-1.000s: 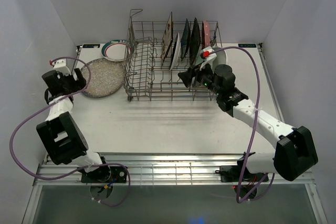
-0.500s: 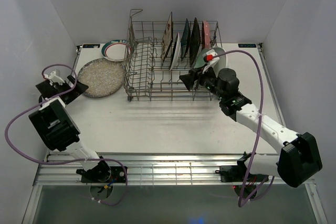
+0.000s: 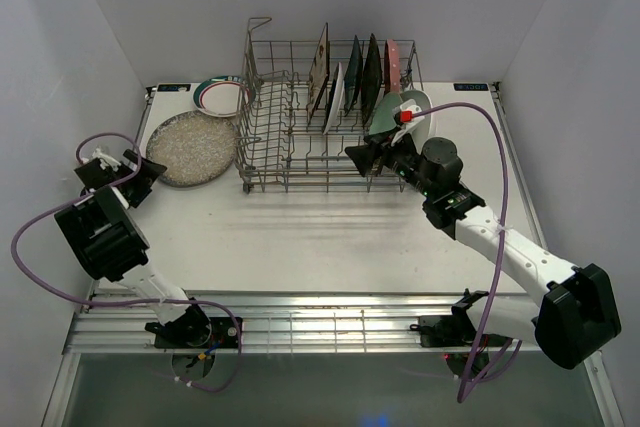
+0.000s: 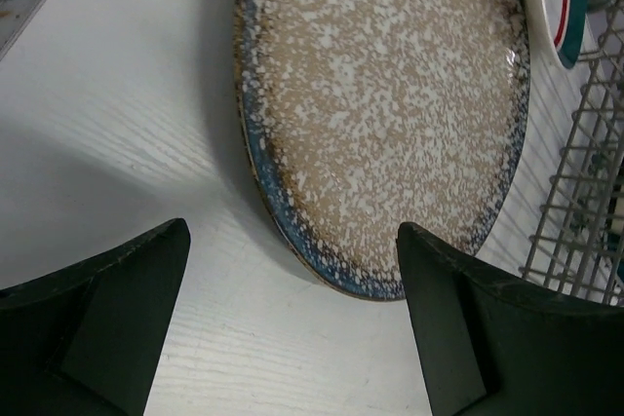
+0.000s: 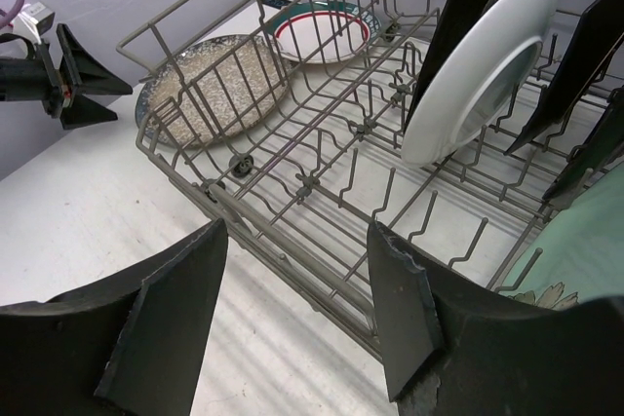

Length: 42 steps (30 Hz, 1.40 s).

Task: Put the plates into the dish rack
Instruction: Pick up the plate from the corner of the board.

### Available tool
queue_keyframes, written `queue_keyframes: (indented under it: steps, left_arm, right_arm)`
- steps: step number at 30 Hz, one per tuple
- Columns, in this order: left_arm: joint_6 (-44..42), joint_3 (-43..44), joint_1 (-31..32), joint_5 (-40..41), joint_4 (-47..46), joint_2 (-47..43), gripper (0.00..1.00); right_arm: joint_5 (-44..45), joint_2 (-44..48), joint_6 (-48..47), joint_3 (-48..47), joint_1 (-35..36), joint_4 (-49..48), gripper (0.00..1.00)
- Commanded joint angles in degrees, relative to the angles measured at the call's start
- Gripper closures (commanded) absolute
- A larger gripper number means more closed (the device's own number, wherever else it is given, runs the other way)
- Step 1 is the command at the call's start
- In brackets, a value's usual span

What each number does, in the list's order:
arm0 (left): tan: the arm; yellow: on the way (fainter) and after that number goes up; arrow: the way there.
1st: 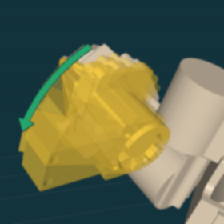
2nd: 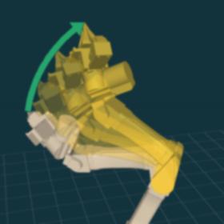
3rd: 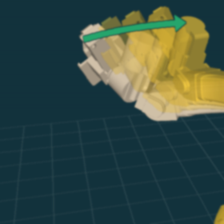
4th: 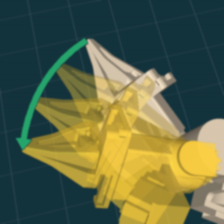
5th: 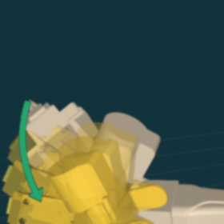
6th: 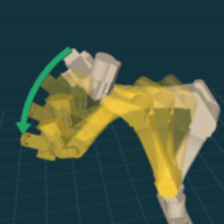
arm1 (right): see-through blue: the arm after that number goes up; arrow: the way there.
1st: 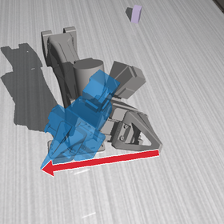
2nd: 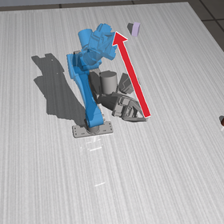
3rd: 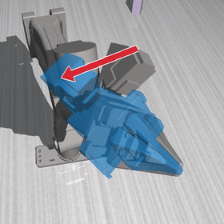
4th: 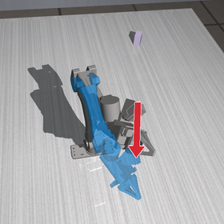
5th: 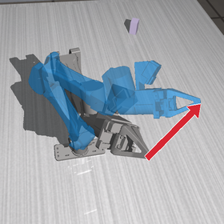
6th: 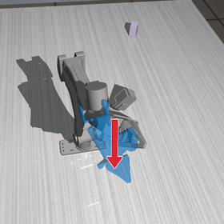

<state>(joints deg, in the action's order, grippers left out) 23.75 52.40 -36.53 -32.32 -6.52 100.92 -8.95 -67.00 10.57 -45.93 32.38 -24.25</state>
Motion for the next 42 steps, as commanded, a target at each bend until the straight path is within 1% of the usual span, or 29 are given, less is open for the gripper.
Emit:
queue_keyframes:
  steps: [1, 3, 4, 7, 15, 20, 26, 28, 29, 32, 34, 38, 39, 40, 42]
  left_arm:
    - [6.2, 0.4, 0.1, 5.3, -0.9, 1.4, 0.04]
    - [8.8, 0.7, 0.2, 7.6, -0.6, 1.7, 0.09]
    - [10.2, 1.1, 0.8, 8.7, -0.1, 2.3, 0.10]
    - [10.4, 2.8, 2.2, 10.5, 1.2, 3.2, 0.09]
    - [14.8, 4.4, 3.6, 10.4, -0.6, 5.9, 0.10]
    - [15.2, 5.4, 6.4, 13.9, -0.7, 6.9, 0.11]
    - [15.3, 5.7, 8.8, 15.9, -0.9, 7.7, 0.11]
    - [15.6, 5.3, 8.9, 15.8, -0.9, 8.1, 0.13]
    - [15.7, 5.3, 9.0, 15.6, -1.1, 8.2, 0.16]
    - [15.9, 4.6, 8.9, 14.9, -1.6, 8.6, 0.38]
    - [15.9, 4.3, 8.9, 14.7, -1.8, 8.8, 0.51]
    - [15.6, 4.2, 9.0, 14.6, -2.3, 9.3, 0.55]
    - [15.5, 4.2, 8.9, 15.1, -2.4, 9.3, 0.58]
    - [15.4, 3.9, 9.0, 15.5, -2.4, 9.4, 0.64]
    - [15.2, 3.9, 8.9, 15.4, -2.5, 9.5, 0.68]
  right_arm:
    - [1.0, 1.6, 0.2, 0.3, 0.1, -3.3, 0.35]
    - [0.8, 1.4, 0.2, 0.3, 0.1, -3.6, 0.34]
    - [0.7, 1.3, 0.2, 0.3, 0.1, -3.7, 0.34]
    - [0.5, 0.9, 0.2, 0.1, 0.1, -3.8, 0.34]
    - [0.3, 0.5, 0.2, 0.0, 0.1, -4.1, 0.34]
    - [0.4, 0.4, 0.2, 0.0, 0.1, -4.2, 0.34]
    - [0.7, -0.1, 0.2, -0.3, 0.1, -4.2, 0.34]
    - [0.7, -0.3, 0.2, -0.4, 0.1, -4.4, 0.34]
    - [0.5, -0.5, 0.3, -0.5, 0.1, -4.4, 0.33]
    - [0.3, -0.9, 0.4, -0.7, 0.1, -4.6, 0.33]
    - [0.2, -1.0, 0.4, -0.8, 0.1, -4.7, 0.33]
    - [0.4, -0.9, 0.4, -0.8, 0.1, -4.7, 0.33]
    - [0.3, -0.9, 0.6, -0.8, 0.1, -4.7, 0.33]
    - [0.3, -0.8, 0.6, -0.8, 0.1, -4.7, 0.33]
    - [0.3, -0.5, 0.6, -0.7, 0.1, -4.7, 0.33]
